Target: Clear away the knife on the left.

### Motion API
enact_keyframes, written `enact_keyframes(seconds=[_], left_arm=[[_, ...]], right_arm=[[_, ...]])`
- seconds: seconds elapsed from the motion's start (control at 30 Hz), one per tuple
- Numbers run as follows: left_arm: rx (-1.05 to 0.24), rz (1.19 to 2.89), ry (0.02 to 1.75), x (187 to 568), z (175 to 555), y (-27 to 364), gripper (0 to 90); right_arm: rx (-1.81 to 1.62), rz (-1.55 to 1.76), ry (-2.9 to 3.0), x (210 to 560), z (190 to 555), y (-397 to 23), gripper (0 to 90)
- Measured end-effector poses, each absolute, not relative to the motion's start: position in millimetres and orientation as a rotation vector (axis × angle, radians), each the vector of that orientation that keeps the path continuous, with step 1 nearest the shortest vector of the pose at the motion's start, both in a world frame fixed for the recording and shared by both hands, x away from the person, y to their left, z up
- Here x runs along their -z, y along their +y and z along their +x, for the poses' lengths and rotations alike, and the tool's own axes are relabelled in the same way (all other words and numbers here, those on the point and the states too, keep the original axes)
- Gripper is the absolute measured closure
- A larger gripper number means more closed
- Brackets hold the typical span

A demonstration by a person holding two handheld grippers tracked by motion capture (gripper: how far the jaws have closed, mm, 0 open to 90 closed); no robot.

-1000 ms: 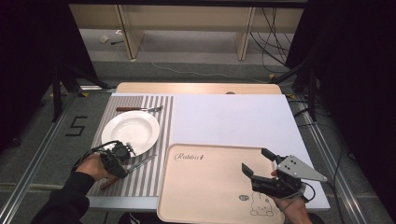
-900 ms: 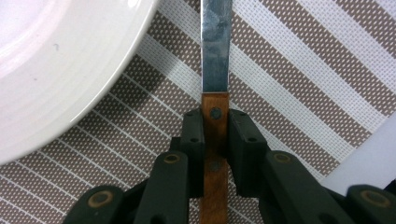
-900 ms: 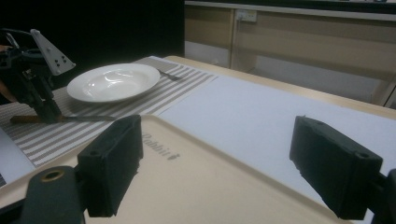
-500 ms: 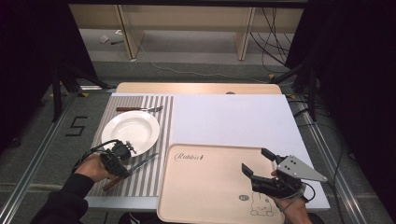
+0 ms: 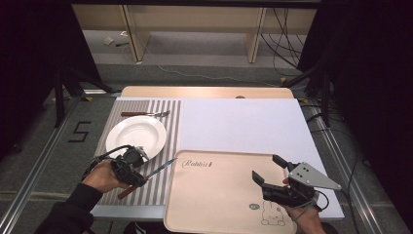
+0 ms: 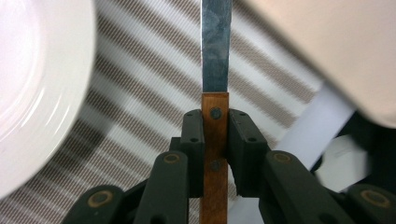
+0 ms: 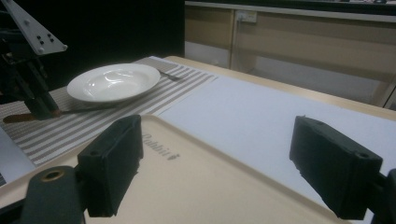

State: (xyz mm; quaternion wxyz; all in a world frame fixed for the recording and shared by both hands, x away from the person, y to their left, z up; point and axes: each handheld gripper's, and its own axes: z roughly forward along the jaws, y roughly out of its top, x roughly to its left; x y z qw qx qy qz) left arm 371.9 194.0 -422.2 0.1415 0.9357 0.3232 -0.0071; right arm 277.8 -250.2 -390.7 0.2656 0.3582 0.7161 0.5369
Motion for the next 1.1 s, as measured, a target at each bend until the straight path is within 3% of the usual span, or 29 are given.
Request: enact_keyframes(seconds=[0.47,1.1], left_arm=[[0.087,2.559,0.860,411.2,359.5,148.1,77.0],[0.198,2.589,0.830,430.1,352.8,88.0,77.1]], right_arm=[[-1.454,0.966,1.933,390.6,278.0,-250.5,18.4],[-1.456,0.966,1.930,390.4,278.2,-250.6,18.4]])
